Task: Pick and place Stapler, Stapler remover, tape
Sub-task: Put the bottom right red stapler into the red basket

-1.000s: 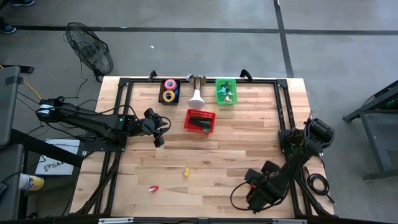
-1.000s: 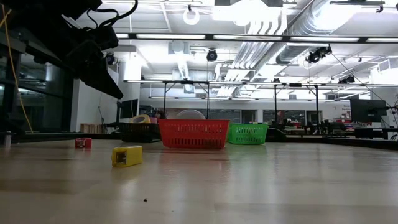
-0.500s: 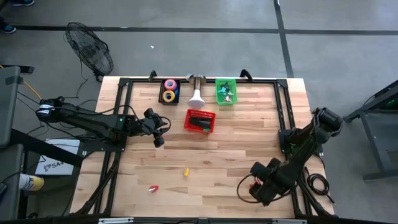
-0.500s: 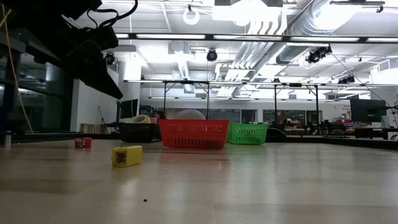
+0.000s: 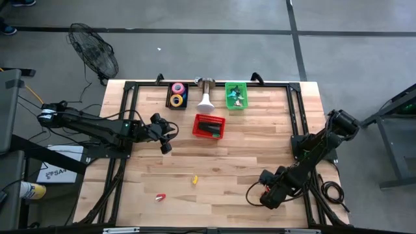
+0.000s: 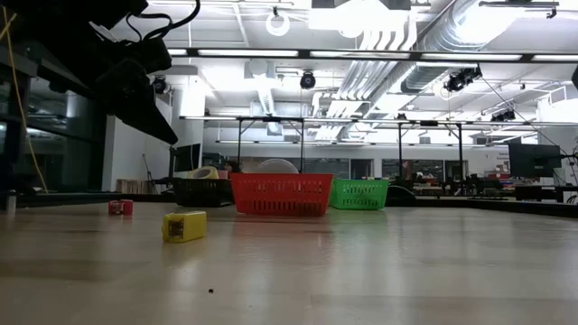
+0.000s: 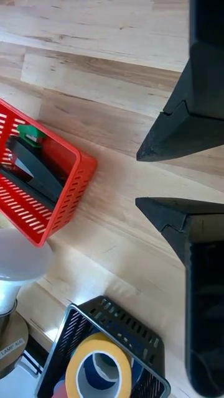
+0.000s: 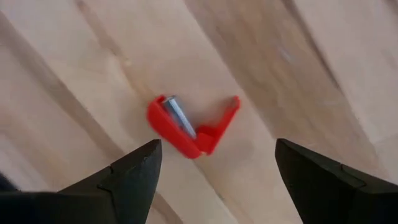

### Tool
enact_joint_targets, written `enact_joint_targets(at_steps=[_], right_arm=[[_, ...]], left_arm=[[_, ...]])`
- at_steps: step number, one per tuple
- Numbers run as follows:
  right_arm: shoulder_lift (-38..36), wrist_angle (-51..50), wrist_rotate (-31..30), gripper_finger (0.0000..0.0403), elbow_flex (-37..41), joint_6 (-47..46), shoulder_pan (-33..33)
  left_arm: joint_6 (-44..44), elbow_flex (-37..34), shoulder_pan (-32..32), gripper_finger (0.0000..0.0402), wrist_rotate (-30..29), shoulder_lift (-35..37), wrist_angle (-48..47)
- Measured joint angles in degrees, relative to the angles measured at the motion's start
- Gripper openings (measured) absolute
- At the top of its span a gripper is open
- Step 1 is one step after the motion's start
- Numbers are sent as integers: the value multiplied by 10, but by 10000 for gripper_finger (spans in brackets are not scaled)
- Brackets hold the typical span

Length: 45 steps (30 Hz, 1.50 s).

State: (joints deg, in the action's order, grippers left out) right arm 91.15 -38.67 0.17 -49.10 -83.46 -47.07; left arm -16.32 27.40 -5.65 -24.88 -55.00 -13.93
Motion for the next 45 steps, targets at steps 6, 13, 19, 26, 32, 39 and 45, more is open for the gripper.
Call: enact_joint_targets(at_steps=[6, 13, 19, 26, 32, 39, 45], right_arm=[[0, 13, -6, 304, 0, 29, 0], [16, 20, -7, 304, 1, 66, 0], [44, 44, 5, 304, -1, 79, 2], [46, 45, -9, 304, -1, 86, 2], [47, 43, -14, 304, -1, 100, 2], [47, 42, -20, 304, 0, 101, 9], [49, 21, -10, 304, -15, 127, 27]], left_arm=[[0, 0, 0, 102, -1, 0, 0], [0, 0, 0, 102, -1, 0, 0], [0, 0, 0, 102, -1, 0, 0], [0, 0, 0, 102, -2, 0, 0], [0, 0, 0, 102, -2, 0, 0], [0, 0, 0, 102, -3, 0, 0], [0, 0, 0, 102, -3, 0, 0]])
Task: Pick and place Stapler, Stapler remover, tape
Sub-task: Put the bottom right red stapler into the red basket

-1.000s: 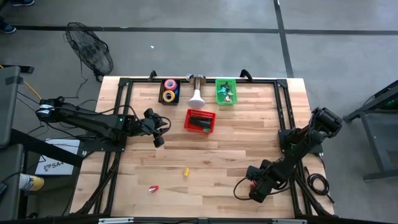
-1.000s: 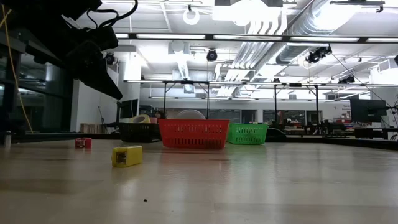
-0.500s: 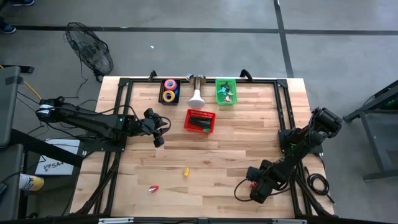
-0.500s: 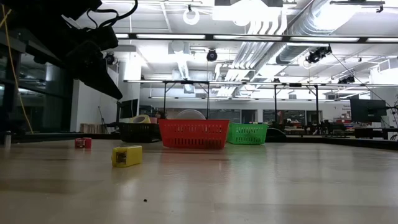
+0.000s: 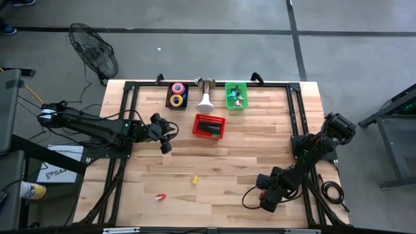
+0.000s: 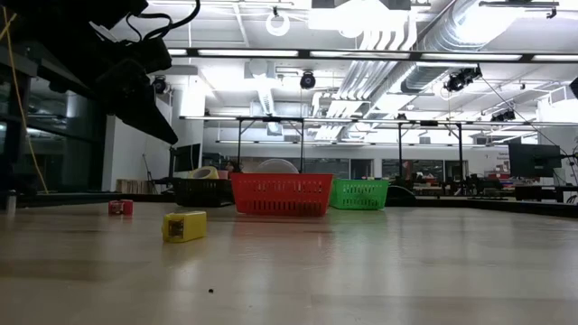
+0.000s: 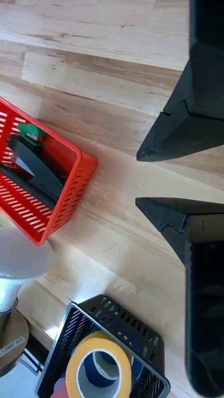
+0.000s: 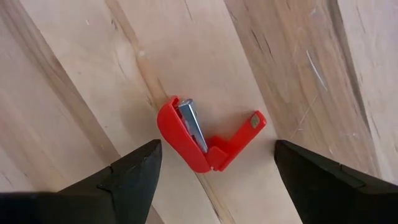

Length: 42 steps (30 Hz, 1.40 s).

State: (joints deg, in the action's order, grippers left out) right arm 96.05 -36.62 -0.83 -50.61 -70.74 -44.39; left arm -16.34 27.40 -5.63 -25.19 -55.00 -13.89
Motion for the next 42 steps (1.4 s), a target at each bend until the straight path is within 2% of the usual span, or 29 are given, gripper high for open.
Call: enact_joint_targets(at_steps=[14, 29, 42], right_arm=[[0, 11, 9, 301, -1, -23, 5], [0, 30, -6, 242, -2, -23, 6], [0, 36, 7, 199, -3, -27, 6]], left_arm=[[0, 0, 0, 102, 0, 0, 0], [0, 0, 0, 102, 2, 0, 0], [0, 0, 0, 102, 2, 0, 0]])
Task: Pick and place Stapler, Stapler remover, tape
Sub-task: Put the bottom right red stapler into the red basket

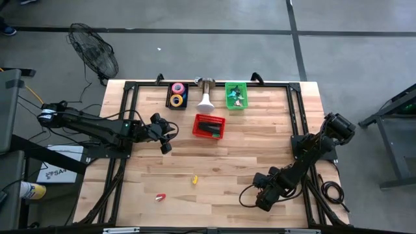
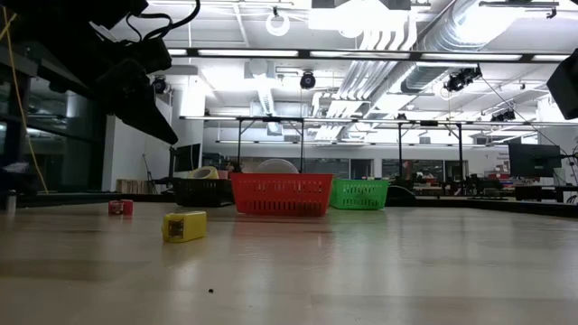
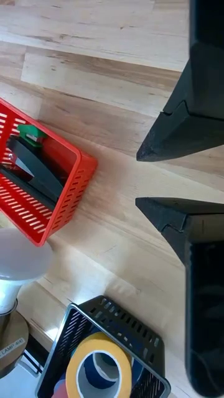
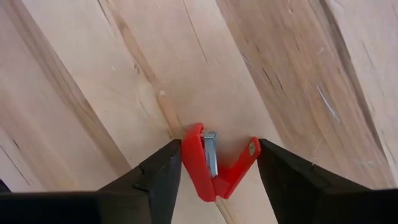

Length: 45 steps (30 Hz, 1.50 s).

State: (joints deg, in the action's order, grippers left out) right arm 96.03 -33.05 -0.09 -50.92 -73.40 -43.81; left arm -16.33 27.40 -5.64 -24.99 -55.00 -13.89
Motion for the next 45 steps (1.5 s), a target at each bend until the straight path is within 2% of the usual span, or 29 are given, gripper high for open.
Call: enact_joint_targets(at_steps=[7, 12, 19, 32, 45], right_arm=[[0, 2, 6, 168, 0, 0, 0], [2, 3, 32, 142, 0, 2, -2], [29, 3, 29, 120, -3, 4, -8], [31, -5, 18, 70, -2, 3, -12], [12, 0, 11, 63, 1, 10, 10]], left_arm=[[0, 0, 0, 102, 0, 0, 0], [0, 0, 0, 102, 0, 0, 0], [0, 0, 0, 102, 0, 0, 0], [0, 0, 0, 102, 0, 0, -1], [0, 0, 0, 102, 1, 0, 0]])
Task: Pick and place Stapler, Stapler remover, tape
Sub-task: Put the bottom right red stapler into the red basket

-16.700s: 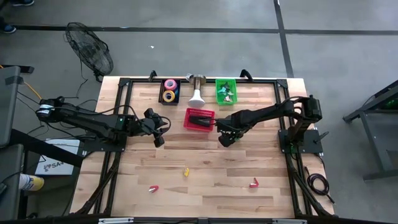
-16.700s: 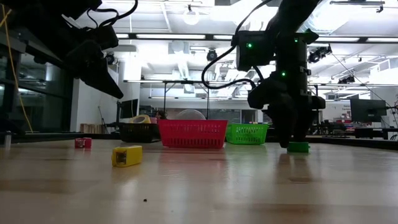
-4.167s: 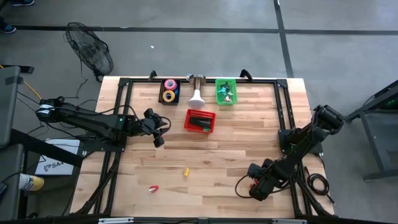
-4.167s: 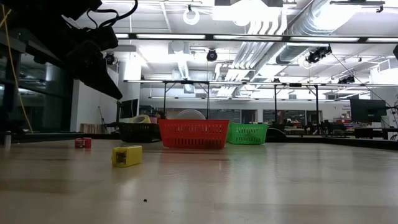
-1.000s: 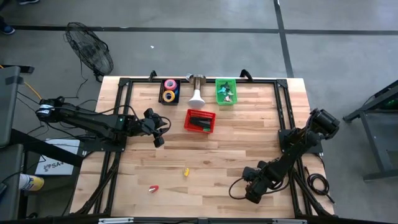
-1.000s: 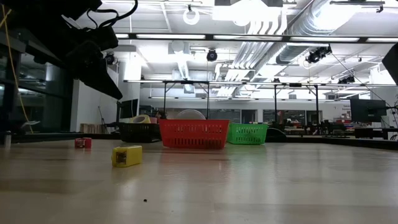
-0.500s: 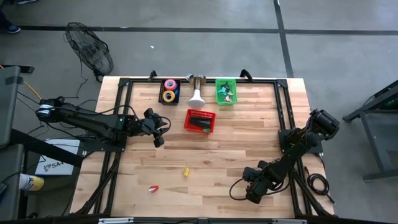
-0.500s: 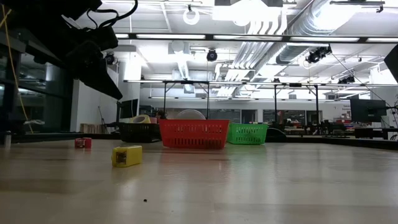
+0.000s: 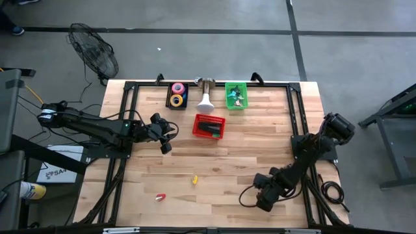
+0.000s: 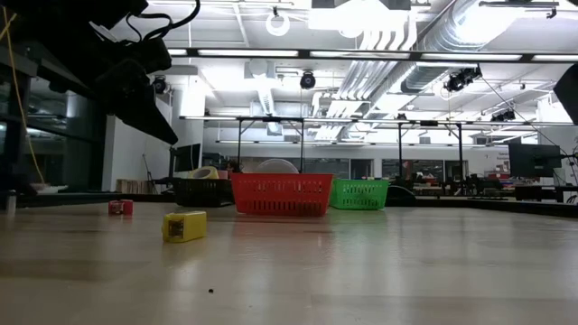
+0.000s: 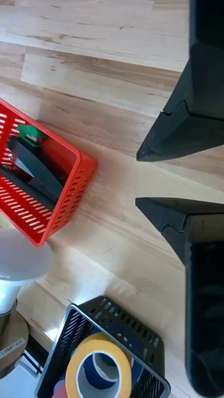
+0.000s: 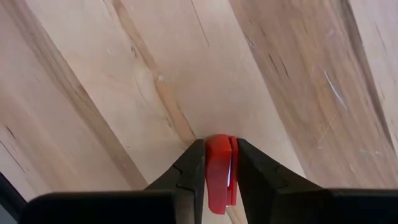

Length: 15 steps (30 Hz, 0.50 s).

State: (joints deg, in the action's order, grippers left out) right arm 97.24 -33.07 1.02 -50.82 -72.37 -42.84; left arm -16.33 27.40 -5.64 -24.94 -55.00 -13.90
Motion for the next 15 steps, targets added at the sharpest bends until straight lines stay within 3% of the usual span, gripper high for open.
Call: enact_joint_targets(at_steps=[3, 15], right_arm=[[-9, -2, -4, 63, 1, 18, 17], [-13, 76, -117, 63, 0, 198, 144]], left_arm=[[0, 0, 0, 102, 0, 0, 0], [0, 0, 0, 102, 0, 0, 0]])
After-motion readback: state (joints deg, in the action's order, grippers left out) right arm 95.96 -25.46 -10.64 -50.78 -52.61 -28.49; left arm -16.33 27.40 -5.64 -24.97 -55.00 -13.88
